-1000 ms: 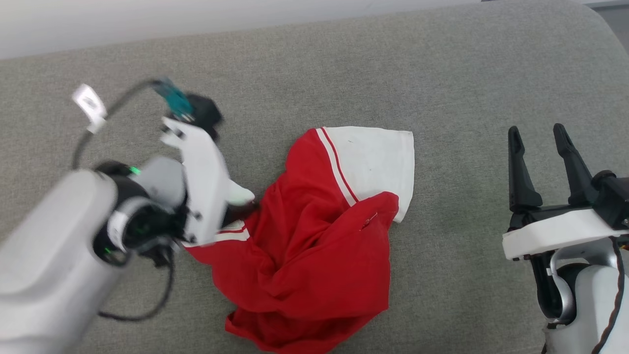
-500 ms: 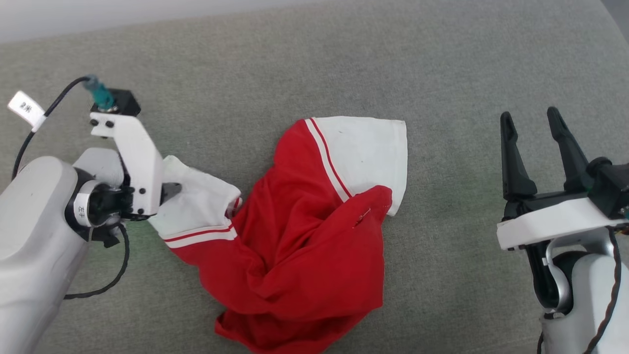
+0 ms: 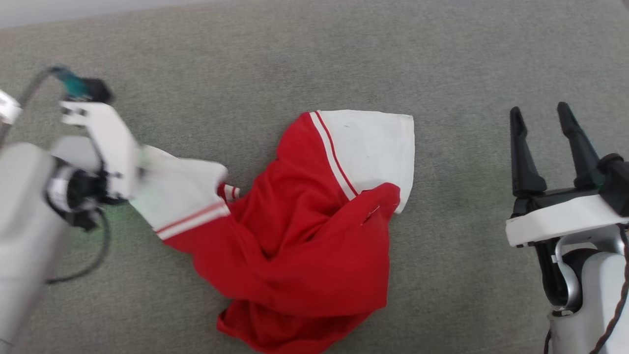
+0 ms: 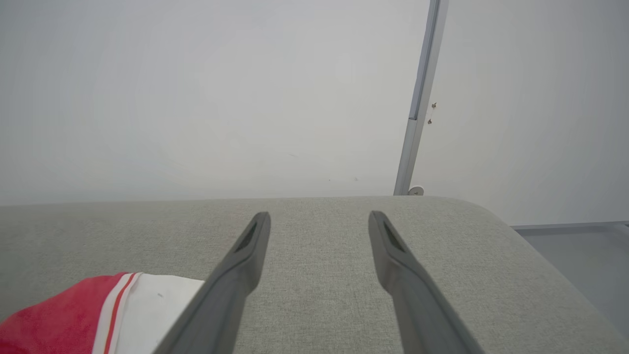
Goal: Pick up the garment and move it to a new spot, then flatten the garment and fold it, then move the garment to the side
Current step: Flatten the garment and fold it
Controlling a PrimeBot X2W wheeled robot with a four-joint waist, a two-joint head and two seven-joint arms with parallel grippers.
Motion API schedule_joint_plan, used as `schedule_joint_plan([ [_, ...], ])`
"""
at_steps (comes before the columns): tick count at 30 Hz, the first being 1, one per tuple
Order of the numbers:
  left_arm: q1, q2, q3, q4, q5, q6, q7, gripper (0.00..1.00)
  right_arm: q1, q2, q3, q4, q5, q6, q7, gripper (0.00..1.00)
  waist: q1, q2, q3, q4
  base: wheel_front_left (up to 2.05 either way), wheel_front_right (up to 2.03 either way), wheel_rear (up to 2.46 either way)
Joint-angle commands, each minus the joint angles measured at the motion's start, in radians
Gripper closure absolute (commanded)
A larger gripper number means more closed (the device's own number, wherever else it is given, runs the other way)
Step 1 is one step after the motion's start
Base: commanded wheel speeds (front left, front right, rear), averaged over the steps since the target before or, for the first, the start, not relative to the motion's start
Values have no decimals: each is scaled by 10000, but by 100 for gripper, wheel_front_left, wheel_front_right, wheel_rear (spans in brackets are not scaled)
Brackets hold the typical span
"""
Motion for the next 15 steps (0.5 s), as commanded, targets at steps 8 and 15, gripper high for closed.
schedule_joint_plan([
  [8, -493, 1402, 264, 104, 825, 290, -762, 100, -105, 16, -152, -164, -83, -1, 78, 0, 0, -1, 27, 340, 0, 0, 0],
  [15, -244, 1911, 223, 553, 1247, 730, -1245, 100, -194, 23, -151, -196, -95, -1, 99, 0, 0, -1, 117, 410, 0, 0, 0],
])
